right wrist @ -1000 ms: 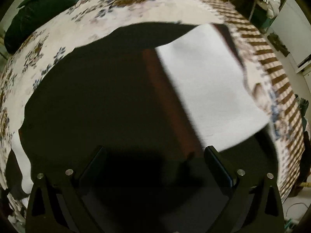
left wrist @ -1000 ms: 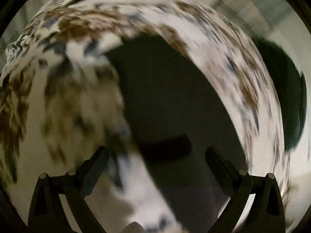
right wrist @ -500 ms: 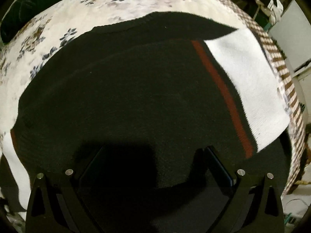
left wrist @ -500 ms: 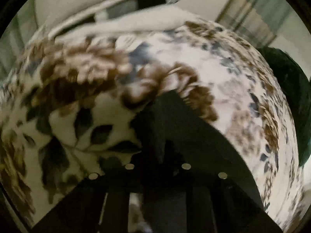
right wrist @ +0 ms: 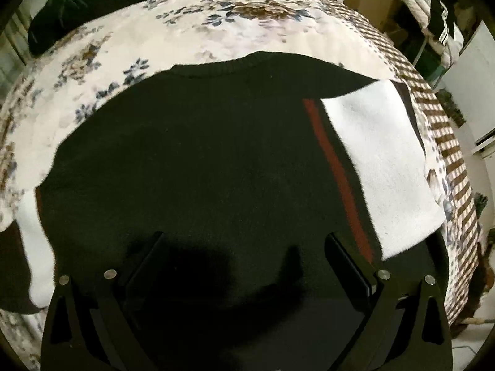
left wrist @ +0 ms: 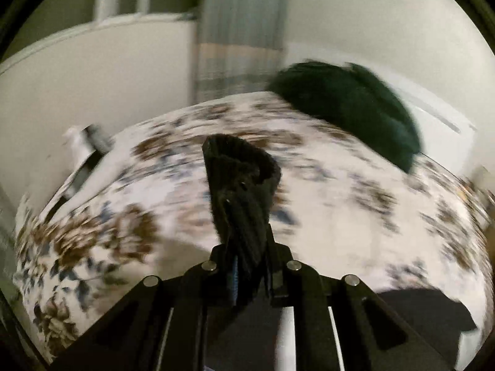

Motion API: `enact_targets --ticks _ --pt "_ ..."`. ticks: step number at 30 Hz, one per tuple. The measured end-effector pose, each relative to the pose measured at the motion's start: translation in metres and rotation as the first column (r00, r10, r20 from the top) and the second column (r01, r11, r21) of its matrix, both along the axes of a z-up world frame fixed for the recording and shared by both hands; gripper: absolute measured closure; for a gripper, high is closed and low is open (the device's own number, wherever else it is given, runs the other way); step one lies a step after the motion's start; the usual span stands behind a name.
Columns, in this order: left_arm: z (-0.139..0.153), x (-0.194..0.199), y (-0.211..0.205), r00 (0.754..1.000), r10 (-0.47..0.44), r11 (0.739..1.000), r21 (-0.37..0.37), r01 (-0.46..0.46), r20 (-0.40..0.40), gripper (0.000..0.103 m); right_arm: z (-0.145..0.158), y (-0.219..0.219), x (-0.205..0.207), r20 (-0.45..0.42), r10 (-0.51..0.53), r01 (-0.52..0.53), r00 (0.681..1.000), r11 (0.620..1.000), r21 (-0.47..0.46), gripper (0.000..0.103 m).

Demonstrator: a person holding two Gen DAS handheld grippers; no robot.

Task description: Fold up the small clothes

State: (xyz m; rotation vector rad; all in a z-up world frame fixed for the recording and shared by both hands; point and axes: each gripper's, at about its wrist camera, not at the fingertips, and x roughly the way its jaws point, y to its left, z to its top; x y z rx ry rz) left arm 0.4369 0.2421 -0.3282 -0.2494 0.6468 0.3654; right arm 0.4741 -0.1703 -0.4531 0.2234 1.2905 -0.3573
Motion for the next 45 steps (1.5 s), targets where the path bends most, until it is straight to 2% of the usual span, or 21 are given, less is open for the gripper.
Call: enact_targets --ticks 2,5,11,16,22,26,27,28,30,32,33,36,39,42,43,45 --pt "0.015 0.003 -0.044 0.996 -0.086 0.996 0.012 0.086 0.015 0.093 0.007 -0.012 -0.010 0.008 -0.010 0.010 1.000 1.000 0.028 0.001" --pt "0.033 0.007 -0.109 0.978 -0.206 0.978 0.029 0.206 0.027 0.093 0.016 -0.042 -0.026 0.015 -0.040 0.039 0.999 0.998 0.049 0.001" --pt "0.049 0.015 -0.238 0.914 -0.404 0.914 -0.034 0.405 0.035 0.093 0.023 -0.126 -0.067 -0.009 -0.164 0.164 0.986 0.982 0.090 0.001" --pt "0.041 0.015 -0.351 0.831 -0.556 0.829 -0.062 0.555 0.011 0.093 0.027 -0.197 -0.107 -0.023 -0.253 0.254 0.967 0.964 0.083 0.001" --pt "0.001 0.010 -0.462 0.713 -0.694 0.720 -0.077 0.690 -0.097 0.093 0.020 -0.267 -0.146 -0.050 -0.336 0.339 0.941 0.938 0.076 0.001" --pt "-0.032 0.002 -0.495 0.653 -0.727 0.682 -0.116 0.722 -0.214 0.088 0.014 -0.285 -0.160 -0.059 -0.352 0.356 0.934 0.928 0.113 0.001" --pt "-0.037 0.001 -0.496 0.642 -0.729 0.679 -0.131 0.722 -0.239 0.079 0.012 -0.291 -0.164 -0.056 -0.354 0.359 0.933 0.920 0.156 0.001" --pt "-0.043 0.000 -0.494 0.640 -0.720 0.686 -0.130 0.716 -0.268 0.070 0.011 -0.291 -0.166 -0.056 -0.356 0.360 0.933 0.916 0.179 0.001" --pt "-0.049 -0.003 -0.488 0.651 -0.699 0.705 -0.129 0.698 -0.297 0.009 0.010 -0.295 -0.170 -0.050 -0.347 0.348 0.937 0.903 0.251 0.001" --pt "-0.049 -0.007 -0.464 0.686 -0.668 0.738 -0.139 0.661 -0.289 0.005 0.012 -0.298 -0.171 -0.036 -0.341 0.336 0.939 0.893 0.300 0.001" --pt "-0.049 -0.008 -0.446 0.715 -0.632 0.770 -0.135 0.624 -0.298 0.005 0.015 -0.300 -0.170 -0.019 -0.340 0.327 0.940 0.884 0.335 0.001" --pt "-0.059 -0.007 -0.400 0.781 -0.519 0.848 -0.096 0.521 -0.348 0.005 0.023 -0.300 -0.156 0.032 -0.338 0.294 0.940 0.857 0.424 0.001" --pt "-0.077 -0.004 -0.368 0.797 -0.440 0.889 -0.075 0.451 -0.414 0.005 0.022 -0.299 -0.126 0.062 -0.327 0.256 0.943 0.832 0.491 0.001" --pt "-0.093 -0.003 -0.352 0.802 -0.389 0.906 -0.033 0.422 -0.454 0.005 0.012 -0.294 -0.084 0.100 -0.325 0.231 0.940 0.827 0.512 0.004" --pt "-0.096 -0.004 -0.349 0.803 -0.382 0.908 -0.021 0.419 -0.458 0.005 0.007 -0.291 -0.070 0.103 -0.313 0.222 0.944 0.835 0.504 0.007" --pt "-0.099 -0.005 -0.347 0.806 -0.370 0.909 0.001 0.417 -0.461 0.005 -0.004 -0.282 -0.046 0.087 -0.284 0.207 0.955 0.846 0.492 0.028"
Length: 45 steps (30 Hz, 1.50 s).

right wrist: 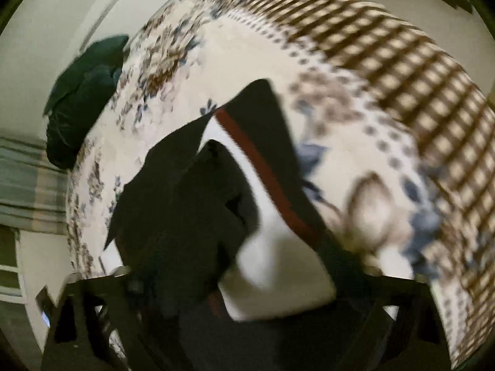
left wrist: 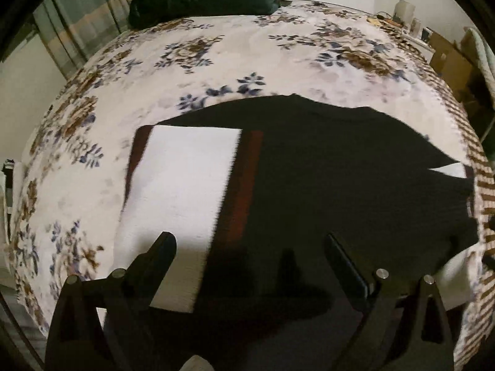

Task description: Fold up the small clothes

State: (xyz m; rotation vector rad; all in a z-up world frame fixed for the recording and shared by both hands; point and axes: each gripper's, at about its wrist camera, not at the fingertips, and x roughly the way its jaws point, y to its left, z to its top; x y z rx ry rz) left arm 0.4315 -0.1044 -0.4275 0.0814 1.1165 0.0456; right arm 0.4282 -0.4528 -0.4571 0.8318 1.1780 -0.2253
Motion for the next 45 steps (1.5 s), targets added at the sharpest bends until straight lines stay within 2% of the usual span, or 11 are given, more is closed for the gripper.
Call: enact_targets --ticks 4,6,9,12,19,26,30,33,37,40,45 --pt "-0.004 0.002 0.004 1.000 0.006 1.000 0.008 -0.006 -0.007 0.005 -0.023 0.017 0.036 -0.058 0.043 -0.046 0.997 0.997 -0.058 0.057" --pt "-0.006 0.003 0.006 1.000 0.008 1.000 0.012 -0.008 -0.010 0.005 -0.024 0.023 0.043 -0.072 0.030 -0.040 0.997 0.989 -0.142 0.081" --pt "-0.006 0.004 0.007 1.000 0.005 1.000 0.013 -0.005 -0.008 0.005 -0.012 0.027 0.037 -0.041 0.021 -0.028 0.999 0.980 -0.197 0.094" --pt "-0.005 0.005 0.007 1.000 0.000 1.000 0.015 0.000 -0.005 0.005 0.003 0.028 0.024 -0.009 0.033 -0.034 0.999 0.971 -0.235 0.096" --pt "0.001 0.004 0.005 1.000 -0.021 1.000 0.020 0.021 0.009 0.005 0.037 0.006 -0.025 0.025 -0.052 0.057 0.998 0.962 -0.265 0.096" --pt "-0.006 0.000 0.008 1.000 -0.016 1.000 -0.001 0.016 -0.017 0.005 -0.023 -0.017 -0.029 -0.125 -0.029 0.013 0.992 0.992 -0.128 0.092" --pt "-0.009 -0.005 0.016 1.000 -0.010 1.000 -0.003 0.010 -0.021 0.005 -0.014 -0.034 -0.040 -0.088 -0.077 0.071 0.993 0.995 -0.074 0.061" --pt "-0.017 -0.008 0.023 0.999 -0.009 1.000 0.007 0.010 -0.042 0.005 -0.011 -0.033 -0.045 -0.042 -0.049 0.045 0.998 0.996 -0.081 0.054" --pt "-0.054 -0.009 0.039 0.986 -0.016 1.000 -0.008 0.014 -0.165 0.005 -0.048 -0.015 -0.036 -0.176 0.094 -0.108 0.980 0.992 -0.072 0.054" --pt "-0.057 -0.027 0.053 0.985 -0.013 0.999 -0.041 0.006 -0.174 0.005 -0.032 -0.008 -0.045 -0.151 0.132 -0.152 0.980 0.980 -0.131 0.050" --pt "-0.015 -0.086 0.060 0.993 -0.012 0.998 -0.056 0.006 -0.114 0.005 0.016 0.038 -0.085 -0.187 0.251 -0.304 0.950 0.882 -0.360 0.034"
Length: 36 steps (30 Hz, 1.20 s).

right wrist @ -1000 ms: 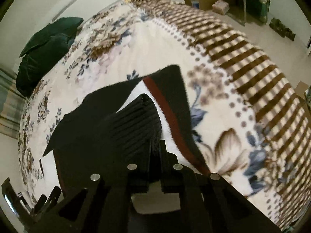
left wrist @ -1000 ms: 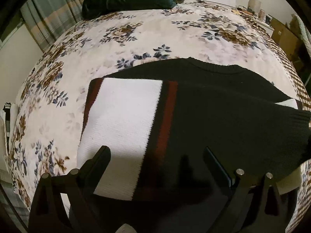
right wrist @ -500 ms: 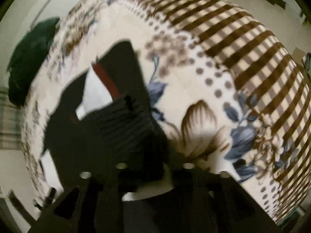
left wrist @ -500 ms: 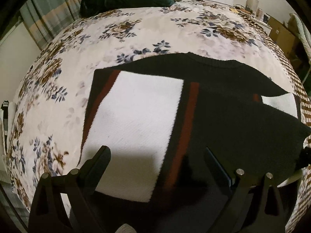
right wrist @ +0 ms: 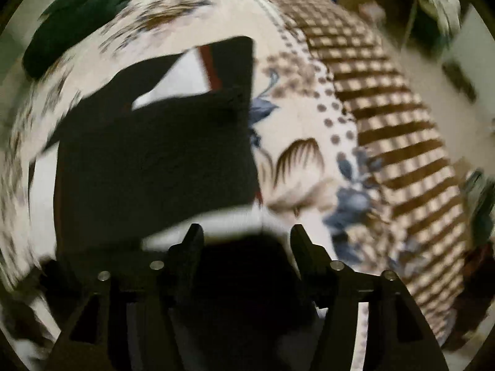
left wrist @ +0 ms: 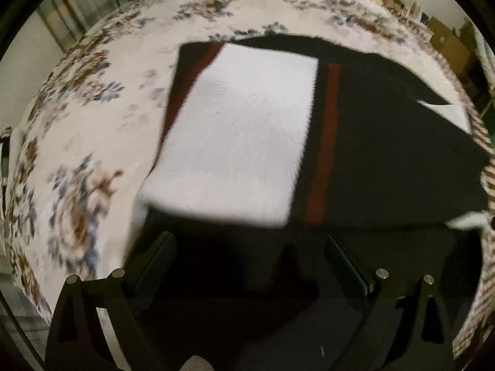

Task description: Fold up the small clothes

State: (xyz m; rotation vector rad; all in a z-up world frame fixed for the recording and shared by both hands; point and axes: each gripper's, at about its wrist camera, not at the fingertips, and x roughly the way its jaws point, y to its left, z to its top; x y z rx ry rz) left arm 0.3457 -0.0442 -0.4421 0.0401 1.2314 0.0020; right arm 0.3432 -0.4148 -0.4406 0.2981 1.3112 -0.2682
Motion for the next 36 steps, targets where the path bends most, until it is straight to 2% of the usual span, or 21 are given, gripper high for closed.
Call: enact_targets --ticks 2,5,6,9,16,22,25,29,33,36 --pt "0.017 -0.022 -0.001 1.000 -0.002 1.000 -0.016 0.002 0.015 0.005 0.015 0.021 -0.023 0.004 0.047 -0.046 0.999 0.998 -0.038 0.026" --pt "0.042 -0.054 -0.007 0.999 -0.017 0.999 -0.044 0.019 0.040 0.005 0.035 0.043 -0.057 0.013 0.063 -0.063 0.998 0.996 -0.061 0.005" --pt "0.051 -0.066 -0.009 0.998 -0.029 0.998 -0.054 0.032 0.048 0.005 0.043 0.051 -0.070 0.024 0.062 -0.060 0.998 0.995 -0.074 0.003" --pt "0.074 -0.092 -0.013 0.996 -0.070 0.995 -0.069 0.074 0.060 0.005 0.070 0.075 -0.099 0.067 0.062 -0.053 0.996 0.990 -0.128 0.003" --pt "0.123 -0.145 -0.003 0.989 -0.105 0.990 -0.078 0.114 0.102 0.005 0.132 0.131 -0.162 0.128 0.076 -0.056 0.989 0.987 -0.148 0.003" --pt "0.145 -0.175 0.020 0.990 -0.083 0.993 -0.073 0.092 0.116 0.005 0.161 0.167 -0.207 0.138 0.090 -0.076 0.986 0.991 -0.106 0.002" --pt "0.138 -0.184 0.031 0.993 -0.057 0.995 -0.071 0.065 0.105 0.005 0.151 0.178 -0.226 0.105 0.095 -0.087 0.990 0.993 -0.081 0.002" --pt "0.103 -0.198 0.052 0.998 -0.023 0.998 -0.057 0.026 0.052 0.005 0.120 0.172 -0.246 0.047 0.065 -0.064 0.997 0.998 -0.022 0.002" --pt "0.054 -0.209 0.086 0.998 0.058 0.996 -0.065 -0.060 -0.029 0.005 0.063 0.130 -0.277 -0.047 -0.058 0.061 0.997 0.995 0.075 0.002" --pt "0.017 -0.212 0.112 0.989 0.120 0.989 -0.072 -0.127 -0.084 0.005 0.023 0.098 -0.300 -0.113 -0.147 0.158 0.983 0.983 0.095 0.002"
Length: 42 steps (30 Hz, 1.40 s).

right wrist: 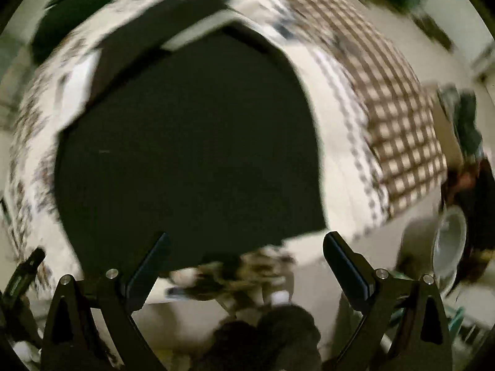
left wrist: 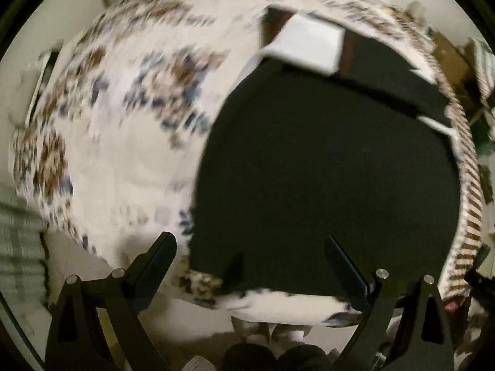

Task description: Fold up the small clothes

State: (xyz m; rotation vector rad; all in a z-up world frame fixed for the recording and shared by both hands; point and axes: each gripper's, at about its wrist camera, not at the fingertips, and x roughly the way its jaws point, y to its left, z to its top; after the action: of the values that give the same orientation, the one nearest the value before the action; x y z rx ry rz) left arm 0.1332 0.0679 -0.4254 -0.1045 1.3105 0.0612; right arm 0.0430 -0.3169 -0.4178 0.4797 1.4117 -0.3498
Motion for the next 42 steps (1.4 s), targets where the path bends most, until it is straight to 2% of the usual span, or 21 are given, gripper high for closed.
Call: enact_targets --ticks 4,7,14,16,17,18,19,20,21,22,23,24,29,35,39,42 --pt "-0.038 0.005 0.022 0.998 0.047 0.999 -0.013 -0.048 -0.041 0.005 -0.047 -0.046 -0.021 -0.033 -0.131 0.134 0.991 0.987 0.085 0.002" --pt "-0.066 0.013 0.034 0.996 0.057 0.998 -0.028 -0.059 -0.072 0.005 -0.070 -0.070 -0.022 -0.027 -0.186 0.188 0.982 0.974 0.124 0.002" --pt "-0.112 0.024 0.046 0.989 0.047 0.995 -0.077 -0.058 -0.138 0.006 -0.112 -0.086 -0.007 -0.016 -0.189 0.189 0.982 0.965 0.184 0.003" --pt "-0.115 0.023 0.044 0.990 0.028 0.995 -0.090 -0.041 -0.139 0.007 -0.120 -0.083 -0.002 0.004 -0.197 0.191 0.980 0.956 0.223 0.009" --pt "-0.116 0.022 0.043 0.991 0.016 0.995 -0.091 -0.029 -0.134 0.012 -0.124 -0.080 0.001 0.014 -0.197 0.187 0.980 0.950 0.248 0.020" --pt "-0.116 0.020 0.041 0.991 0.002 0.996 -0.089 -0.014 -0.131 0.023 -0.126 -0.076 0.003 0.010 -0.193 0.184 0.981 0.949 0.255 0.026" --pt "-0.116 0.019 0.039 0.992 -0.009 0.996 -0.091 -0.003 -0.129 0.032 -0.127 -0.072 0.005 0.012 -0.188 0.179 0.982 0.951 0.252 0.027" --pt "-0.115 0.017 0.036 0.992 -0.023 0.994 -0.107 0.010 -0.124 0.053 -0.127 -0.071 0.006 0.018 -0.185 0.175 0.983 0.953 0.248 0.033" --pt "-0.112 0.015 0.034 0.993 -0.032 0.992 -0.121 0.018 -0.114 0.067 -0.126 -0.068 0.007 0.029 -0.180 0.167 0.983 0.954 0.248 0.050" --pt "-0.108 0.011 0.030 0.995 -0.043 0.993 -0.113 0.032 -0.093 0.075 -0.126 -0.066 0.006 0.027 -0.177 0.165 0.984 0.955 0.248 0.059" --pt "-0.104 0.008 0.027 0.995 -0.058 0.993 -0.104 0.049 -0.079 0.089 -0.125 -0.065 0.006 0.027 -0.178 0.166 0.984 0.954 0.249 0.075" --pt "-0.099 0.005 0.025 0.996 -0.069 0.993 -0.105 0.062 -0.064 0.091 -0.124 -0.065 0.004 0.030 -0.185 0.171 0.982 0.950 0.260 0.083" --pt "-0.070 -0.012 0.028 0.998 -0.061 0.988 -0.139 0.061 0.001 0.094 -0.107 -0.064 -0.001 0.063 -0.212 0.180 0.975 0.927 0.327 0.088" --pt "-0.020 -0.017 0.034 0.997 -0.033 0.977 -0.207 0.045 0.065 0.096 -0.057 -0.062 0.005 0.112 -0.190 0.140 0.975 0.926 0.350 0.089" --pt "0.028 0.009 0.042 0.990 0.025 0.959 -0.283 0.015 0.136 0.097 -0.009 -0.068 0.019 0.155 -0.214 0.138 0.965 0.909 0.393 0.090" --pt "0.054 0.045 0.048 0.982 0.064 0.934 -0.357 0.004 0.179 0.097 0.033 -0.070 0.044 0.214 -0.195 0.100 0.957 0.917 0.386 0.090"
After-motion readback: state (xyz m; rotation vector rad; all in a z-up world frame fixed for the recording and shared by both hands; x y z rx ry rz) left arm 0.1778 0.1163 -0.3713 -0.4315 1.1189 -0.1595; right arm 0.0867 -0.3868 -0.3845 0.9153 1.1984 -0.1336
